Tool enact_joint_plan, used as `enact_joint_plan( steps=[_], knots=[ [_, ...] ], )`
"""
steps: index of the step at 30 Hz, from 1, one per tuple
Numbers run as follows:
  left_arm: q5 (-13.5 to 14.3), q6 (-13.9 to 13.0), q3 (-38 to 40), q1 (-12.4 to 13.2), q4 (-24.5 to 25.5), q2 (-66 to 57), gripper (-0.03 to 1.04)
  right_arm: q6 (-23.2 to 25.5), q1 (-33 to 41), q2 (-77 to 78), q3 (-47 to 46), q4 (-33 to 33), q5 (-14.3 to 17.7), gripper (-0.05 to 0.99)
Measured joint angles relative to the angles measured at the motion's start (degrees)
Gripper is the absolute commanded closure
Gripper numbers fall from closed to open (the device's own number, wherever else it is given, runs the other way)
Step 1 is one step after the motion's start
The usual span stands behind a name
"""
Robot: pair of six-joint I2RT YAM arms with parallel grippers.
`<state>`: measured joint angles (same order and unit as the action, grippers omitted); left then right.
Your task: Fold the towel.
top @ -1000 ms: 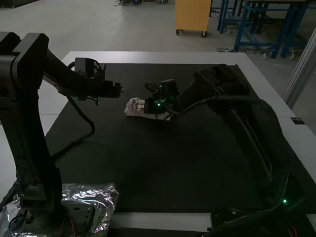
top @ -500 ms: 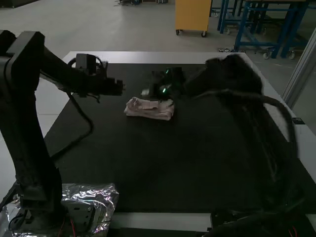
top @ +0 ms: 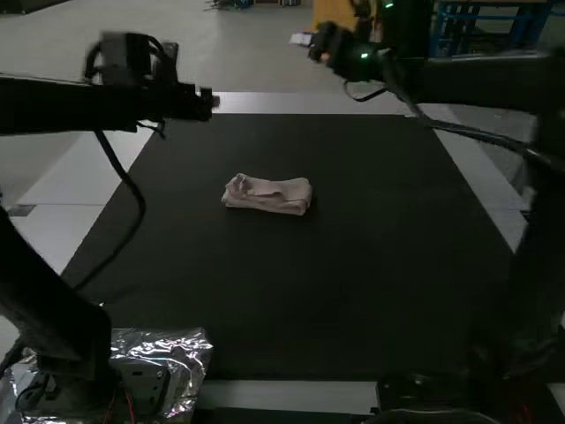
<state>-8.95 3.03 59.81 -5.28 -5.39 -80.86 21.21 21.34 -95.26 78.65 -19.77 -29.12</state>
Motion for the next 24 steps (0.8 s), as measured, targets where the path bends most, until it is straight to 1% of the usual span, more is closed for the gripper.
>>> enact_joint_plan(
  steps=[3,7,11,14,18,24],
  knots=[
    [1.88,-0.61,-1.51,0.02,-0.44,5.86,0.04,-0.07,-2.36,8.04,-6.45,-0.02,1.84,0.03],
    [3.61,-0.87,-3.52,0.02,-0.55,14.16,0.04,-0.24,-5.95,20.61,-13.49,1.29,4.61,0.03],
    [4.96,-0.90,-6.27,0.09,0.07,23.10,0.04,-0.26,-9.35,34.40,-17.77,6.84,6.19,0.03],
    [5.84,-1.01,-8.90,0.70,1.49,30.21,0.04,-0.48,-11.21,44.76,-21.14,10.23,6.69,0.03],
    [6.58,-1.07,-13.07,1.20,1.81,41.18,0.04,-0.70,-13.18,58.95,-25.51,15.15,7.30,0.03],
    [7.15,-1.09,-17.35,1.20,6.01,57.94,0.04,-0.85,-15.93,77.35,-29.66,24.74,8.74,0.03]
  ],
)
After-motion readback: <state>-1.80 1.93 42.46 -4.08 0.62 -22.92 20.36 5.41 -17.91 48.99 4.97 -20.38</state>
